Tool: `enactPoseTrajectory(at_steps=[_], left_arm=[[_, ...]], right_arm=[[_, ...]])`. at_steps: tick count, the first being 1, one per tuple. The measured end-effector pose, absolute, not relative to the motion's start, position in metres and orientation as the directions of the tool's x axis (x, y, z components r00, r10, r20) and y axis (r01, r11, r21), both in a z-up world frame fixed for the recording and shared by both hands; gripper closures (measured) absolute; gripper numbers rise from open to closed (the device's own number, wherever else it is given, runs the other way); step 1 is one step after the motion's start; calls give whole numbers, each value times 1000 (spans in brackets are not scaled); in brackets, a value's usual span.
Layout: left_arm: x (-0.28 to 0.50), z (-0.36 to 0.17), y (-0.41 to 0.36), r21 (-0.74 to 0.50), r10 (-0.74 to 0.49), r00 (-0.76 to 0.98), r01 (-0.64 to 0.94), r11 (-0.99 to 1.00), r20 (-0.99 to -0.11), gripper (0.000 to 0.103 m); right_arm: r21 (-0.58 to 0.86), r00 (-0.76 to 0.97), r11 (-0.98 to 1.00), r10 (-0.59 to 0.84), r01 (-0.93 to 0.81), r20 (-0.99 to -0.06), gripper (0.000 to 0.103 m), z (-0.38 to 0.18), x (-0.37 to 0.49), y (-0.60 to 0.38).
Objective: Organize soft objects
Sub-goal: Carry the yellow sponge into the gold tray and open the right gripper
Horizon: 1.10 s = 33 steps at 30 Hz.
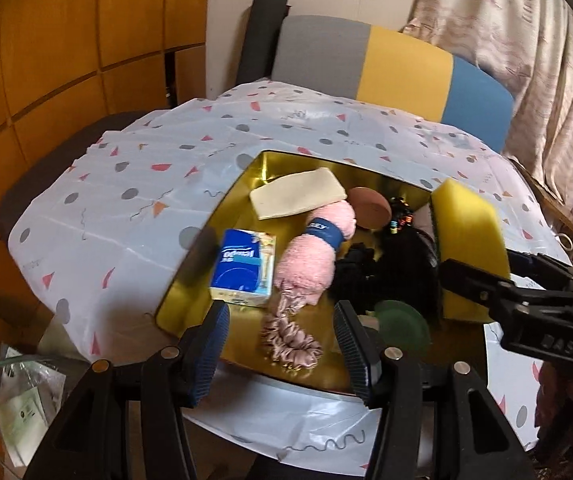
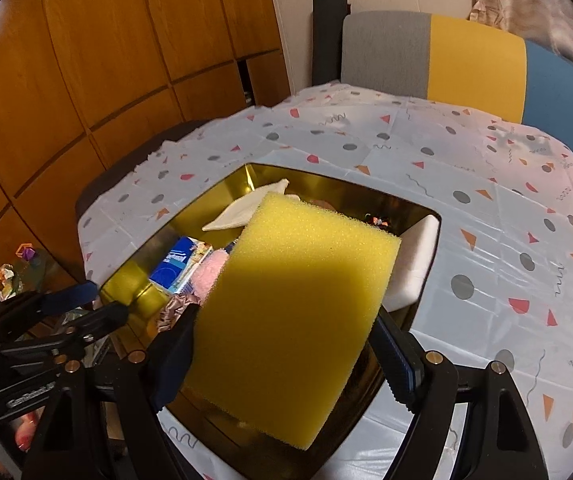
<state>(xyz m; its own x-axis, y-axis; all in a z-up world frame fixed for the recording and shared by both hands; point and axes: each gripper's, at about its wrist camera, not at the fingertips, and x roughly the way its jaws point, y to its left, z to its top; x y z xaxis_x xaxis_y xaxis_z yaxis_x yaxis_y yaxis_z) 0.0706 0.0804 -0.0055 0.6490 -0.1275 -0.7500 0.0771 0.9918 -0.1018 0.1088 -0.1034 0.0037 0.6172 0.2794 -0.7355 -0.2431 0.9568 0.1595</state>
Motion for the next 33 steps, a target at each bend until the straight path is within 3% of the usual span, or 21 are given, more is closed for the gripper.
enactPoseTrajectory(at_steps=[10,14,19,22,26,33], left_arm=[[70,2,92,-94,-90,669,30,995,-738,48],[70,1,91,-76,-72,669,23,997,-739,48],[71,-4,88,-73,-78,653,35,997,-753,48],[72,-6,88,-72,-72,647,26,997,-759,48],[72,-8,89,-74,-66,644,16,997,-762,48],[70,-9,84,-51,-44,650,9,999,-759,48]], right_arm=[[103,528,961,230,-258,-818,21,-19,160,-76],[-80,537,959,84,-274,-839,19,-22,174,-69],[-136,507,913,87,-385,-858,13,-28,171,-63],[-41,544,947,148,-320,-826,2,-15,160,-82],[146,579,964,252,-224,-775,2,-1,143,-110],[226,650,969,239,-105,-721,2,9,109,-122]])
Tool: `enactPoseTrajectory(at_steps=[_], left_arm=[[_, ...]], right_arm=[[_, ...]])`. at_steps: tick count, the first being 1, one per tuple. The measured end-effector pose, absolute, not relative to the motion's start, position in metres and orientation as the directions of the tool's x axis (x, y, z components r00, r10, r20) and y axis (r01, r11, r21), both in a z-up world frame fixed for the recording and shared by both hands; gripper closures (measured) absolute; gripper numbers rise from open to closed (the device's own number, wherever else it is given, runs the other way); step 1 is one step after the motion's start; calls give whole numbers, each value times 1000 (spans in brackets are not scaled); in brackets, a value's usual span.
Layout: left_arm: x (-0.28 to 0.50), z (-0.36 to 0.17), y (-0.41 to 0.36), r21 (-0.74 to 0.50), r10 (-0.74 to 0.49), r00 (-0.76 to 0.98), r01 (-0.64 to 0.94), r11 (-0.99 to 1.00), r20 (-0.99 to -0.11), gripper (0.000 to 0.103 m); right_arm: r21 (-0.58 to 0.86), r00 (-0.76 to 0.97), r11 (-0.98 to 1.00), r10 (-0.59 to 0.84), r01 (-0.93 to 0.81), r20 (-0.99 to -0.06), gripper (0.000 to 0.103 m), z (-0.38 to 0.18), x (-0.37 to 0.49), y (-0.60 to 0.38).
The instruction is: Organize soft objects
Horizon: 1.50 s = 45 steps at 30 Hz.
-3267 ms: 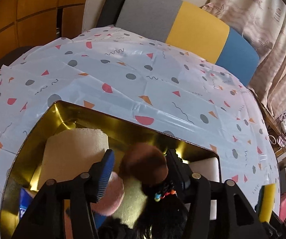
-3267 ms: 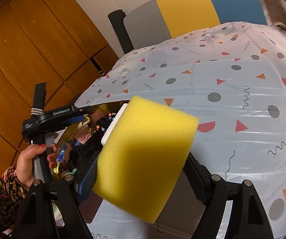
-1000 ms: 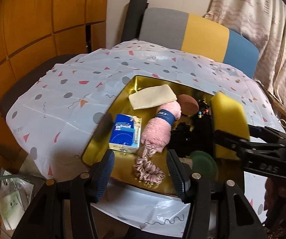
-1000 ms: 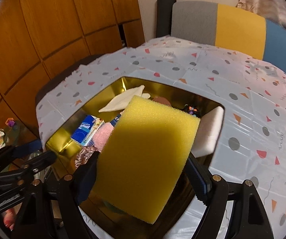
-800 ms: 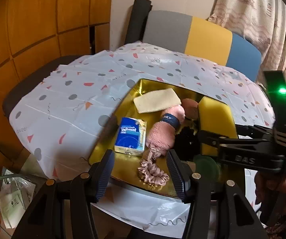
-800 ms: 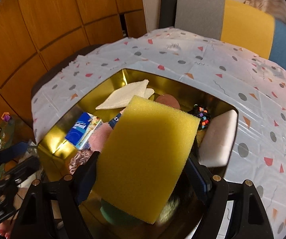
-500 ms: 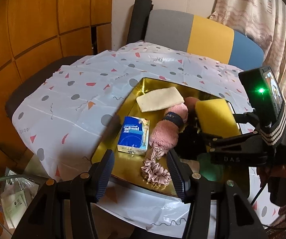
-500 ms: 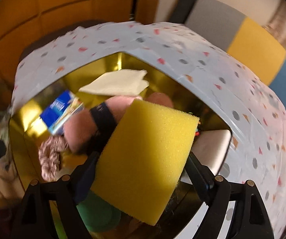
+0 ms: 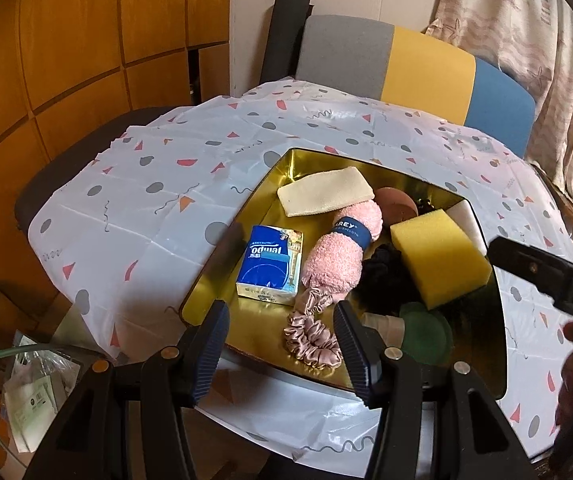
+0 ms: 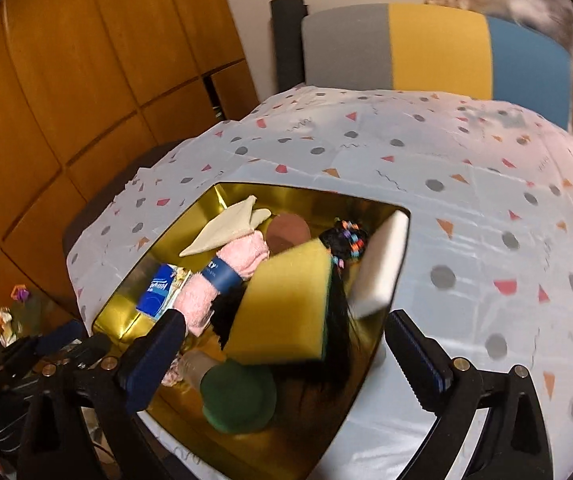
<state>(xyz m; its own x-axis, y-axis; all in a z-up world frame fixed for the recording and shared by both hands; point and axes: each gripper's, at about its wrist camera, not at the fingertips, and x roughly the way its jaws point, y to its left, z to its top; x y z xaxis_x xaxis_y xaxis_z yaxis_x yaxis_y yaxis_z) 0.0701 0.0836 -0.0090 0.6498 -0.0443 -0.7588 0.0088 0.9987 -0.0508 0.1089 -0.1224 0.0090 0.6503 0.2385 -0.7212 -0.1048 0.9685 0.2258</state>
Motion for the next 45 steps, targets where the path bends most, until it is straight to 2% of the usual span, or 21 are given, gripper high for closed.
enactPoseTrajectory(at_steps=[7,14,19,29,45], left_arm=[[64,-2,76,-41,-50,661,29,999,-749,48],[55,8,72,-6,-55,685,74,997,-726,48],[55,8,76,49,-1,648,59,997,-761,48],[44,19,81,21,-27,673,63,998,-739,48],[41,24,83,-7,-49,680,65,998,-732,48]], right_arm=[[169,650,986,123,8,-750,0,5,83,-116],[141,674,984,30,111,-738,0,8,63,-106],[126,683,979,-18,160,-730,0,10,56,-97],[49,690,959,-166,280,-705,0,23,39,-86],[30,681,961,-173,275,-712,0,19,31,-78]])
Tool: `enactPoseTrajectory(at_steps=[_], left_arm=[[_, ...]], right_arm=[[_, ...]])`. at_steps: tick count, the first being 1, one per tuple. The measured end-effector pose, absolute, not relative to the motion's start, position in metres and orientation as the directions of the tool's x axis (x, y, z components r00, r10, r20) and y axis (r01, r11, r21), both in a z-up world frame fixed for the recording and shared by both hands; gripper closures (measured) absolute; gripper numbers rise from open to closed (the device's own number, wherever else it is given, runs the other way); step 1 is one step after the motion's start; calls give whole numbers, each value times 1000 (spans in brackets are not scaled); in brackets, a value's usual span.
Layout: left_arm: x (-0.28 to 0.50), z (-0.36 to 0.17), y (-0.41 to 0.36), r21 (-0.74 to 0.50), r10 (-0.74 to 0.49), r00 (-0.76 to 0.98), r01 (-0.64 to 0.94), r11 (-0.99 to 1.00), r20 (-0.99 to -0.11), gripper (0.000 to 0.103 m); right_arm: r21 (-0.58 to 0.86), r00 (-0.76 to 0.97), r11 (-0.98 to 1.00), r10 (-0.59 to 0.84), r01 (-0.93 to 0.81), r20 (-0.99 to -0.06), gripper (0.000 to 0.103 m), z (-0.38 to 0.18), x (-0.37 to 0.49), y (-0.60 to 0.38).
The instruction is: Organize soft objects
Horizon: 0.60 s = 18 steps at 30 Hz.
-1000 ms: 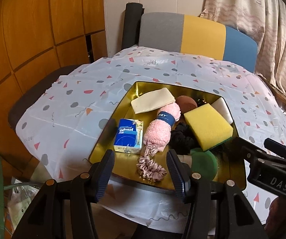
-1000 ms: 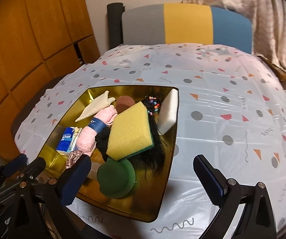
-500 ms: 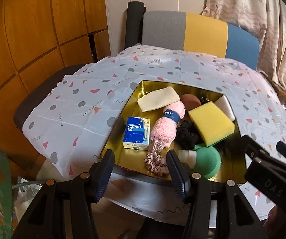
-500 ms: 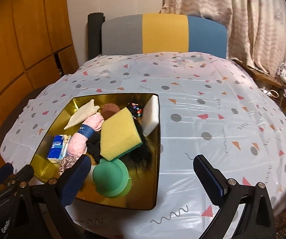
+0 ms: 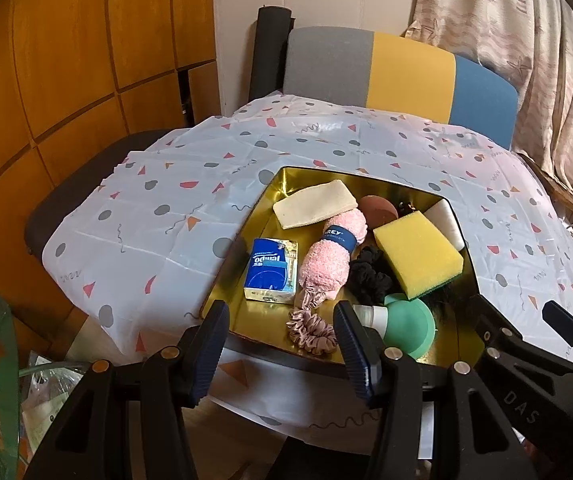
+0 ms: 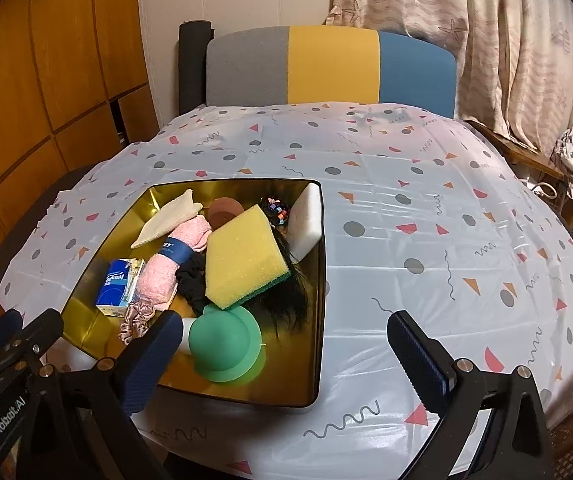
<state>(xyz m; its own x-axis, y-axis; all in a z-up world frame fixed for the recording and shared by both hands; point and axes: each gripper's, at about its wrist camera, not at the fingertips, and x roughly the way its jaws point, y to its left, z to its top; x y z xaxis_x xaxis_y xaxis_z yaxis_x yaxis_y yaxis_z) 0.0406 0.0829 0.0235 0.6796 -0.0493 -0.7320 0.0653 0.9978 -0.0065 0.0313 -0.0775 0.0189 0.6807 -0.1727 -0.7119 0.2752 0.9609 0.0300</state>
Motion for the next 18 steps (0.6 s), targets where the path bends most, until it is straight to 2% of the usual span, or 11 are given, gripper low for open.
enactPoseTrajectory(at_steps=[18], left_arm=[[40,21,79,17,-42,681,79,997,-731,48]], right_arm=[[47,675,953,-175,298,-717,0,18,31,-84]])
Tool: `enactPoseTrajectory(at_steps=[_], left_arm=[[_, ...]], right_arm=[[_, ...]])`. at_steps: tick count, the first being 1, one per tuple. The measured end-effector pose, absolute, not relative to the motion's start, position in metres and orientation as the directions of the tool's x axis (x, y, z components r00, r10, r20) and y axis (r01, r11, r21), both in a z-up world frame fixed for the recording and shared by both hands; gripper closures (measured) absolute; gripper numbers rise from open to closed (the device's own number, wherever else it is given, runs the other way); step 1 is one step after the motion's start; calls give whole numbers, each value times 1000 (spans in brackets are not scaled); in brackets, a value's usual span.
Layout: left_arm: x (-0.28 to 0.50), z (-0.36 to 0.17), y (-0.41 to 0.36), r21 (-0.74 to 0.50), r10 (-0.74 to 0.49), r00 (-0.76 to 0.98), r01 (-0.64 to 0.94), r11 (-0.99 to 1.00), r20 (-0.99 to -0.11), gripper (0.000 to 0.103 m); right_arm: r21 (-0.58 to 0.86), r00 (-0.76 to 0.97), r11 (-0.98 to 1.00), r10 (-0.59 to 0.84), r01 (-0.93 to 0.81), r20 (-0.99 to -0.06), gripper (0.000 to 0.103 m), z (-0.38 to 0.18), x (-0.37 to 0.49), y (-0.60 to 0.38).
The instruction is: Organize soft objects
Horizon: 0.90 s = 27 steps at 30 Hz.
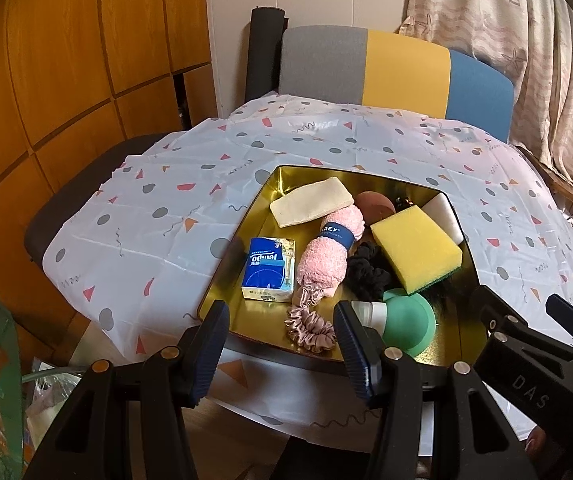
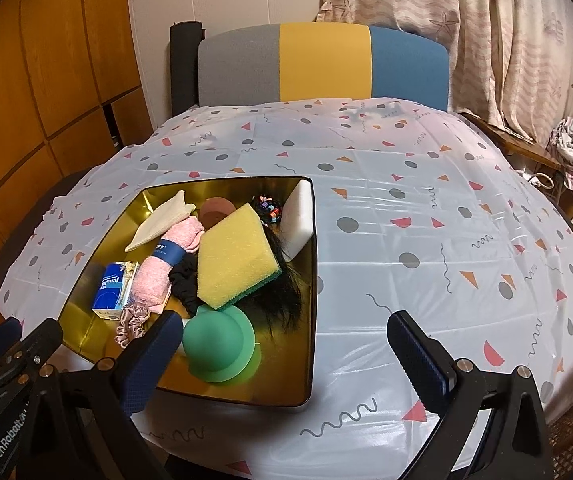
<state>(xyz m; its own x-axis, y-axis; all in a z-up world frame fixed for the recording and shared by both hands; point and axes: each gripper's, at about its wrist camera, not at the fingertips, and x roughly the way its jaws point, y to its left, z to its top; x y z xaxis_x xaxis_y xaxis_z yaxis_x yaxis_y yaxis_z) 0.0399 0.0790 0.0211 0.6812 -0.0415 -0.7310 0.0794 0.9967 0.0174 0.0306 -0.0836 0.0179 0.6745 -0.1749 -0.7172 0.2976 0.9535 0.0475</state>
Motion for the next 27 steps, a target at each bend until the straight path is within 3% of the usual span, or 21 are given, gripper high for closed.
enactPoseTrajectory(at_steps=[27], left_arm=[[41,18,80,10,-45,672,77,997,-740,48]], right_arm=[[59,667,955,-159,291,-728,0,15,32,-83]])
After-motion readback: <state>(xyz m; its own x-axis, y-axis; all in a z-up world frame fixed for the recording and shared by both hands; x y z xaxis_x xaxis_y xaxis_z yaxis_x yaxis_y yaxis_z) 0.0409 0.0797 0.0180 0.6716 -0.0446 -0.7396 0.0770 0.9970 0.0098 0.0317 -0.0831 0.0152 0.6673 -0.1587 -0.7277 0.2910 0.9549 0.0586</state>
